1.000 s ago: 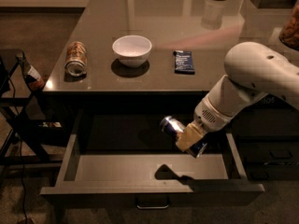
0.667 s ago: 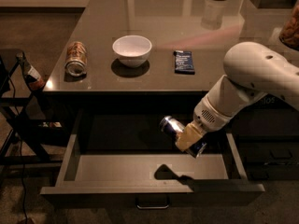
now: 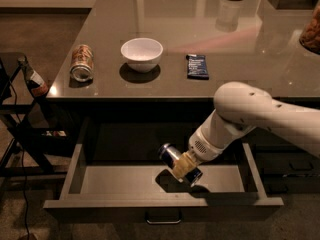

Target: Place redbull can into top drawer

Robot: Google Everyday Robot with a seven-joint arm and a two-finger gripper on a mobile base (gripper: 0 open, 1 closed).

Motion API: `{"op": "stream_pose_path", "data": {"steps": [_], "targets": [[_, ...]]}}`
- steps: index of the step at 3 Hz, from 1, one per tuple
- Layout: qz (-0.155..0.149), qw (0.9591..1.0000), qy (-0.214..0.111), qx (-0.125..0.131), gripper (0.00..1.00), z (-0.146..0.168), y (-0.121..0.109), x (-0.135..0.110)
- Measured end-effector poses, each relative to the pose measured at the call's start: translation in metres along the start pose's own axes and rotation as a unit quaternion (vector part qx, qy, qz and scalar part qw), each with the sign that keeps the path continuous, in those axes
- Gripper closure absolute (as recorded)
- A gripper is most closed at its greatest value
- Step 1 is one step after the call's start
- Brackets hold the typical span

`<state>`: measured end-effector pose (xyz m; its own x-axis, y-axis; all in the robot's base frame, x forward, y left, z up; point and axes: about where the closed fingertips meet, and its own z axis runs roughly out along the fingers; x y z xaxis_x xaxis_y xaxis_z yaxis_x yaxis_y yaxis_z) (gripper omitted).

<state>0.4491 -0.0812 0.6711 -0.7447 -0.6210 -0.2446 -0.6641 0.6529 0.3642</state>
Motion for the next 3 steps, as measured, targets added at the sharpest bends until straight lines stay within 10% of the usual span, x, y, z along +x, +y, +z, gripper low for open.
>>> {"op": "stream_pose_path", "data": {"steps": [3], "targets": [[-0.007,0.9998,-0.016,-0.006,1.0,0.057,-0.012,-0.043]]}}
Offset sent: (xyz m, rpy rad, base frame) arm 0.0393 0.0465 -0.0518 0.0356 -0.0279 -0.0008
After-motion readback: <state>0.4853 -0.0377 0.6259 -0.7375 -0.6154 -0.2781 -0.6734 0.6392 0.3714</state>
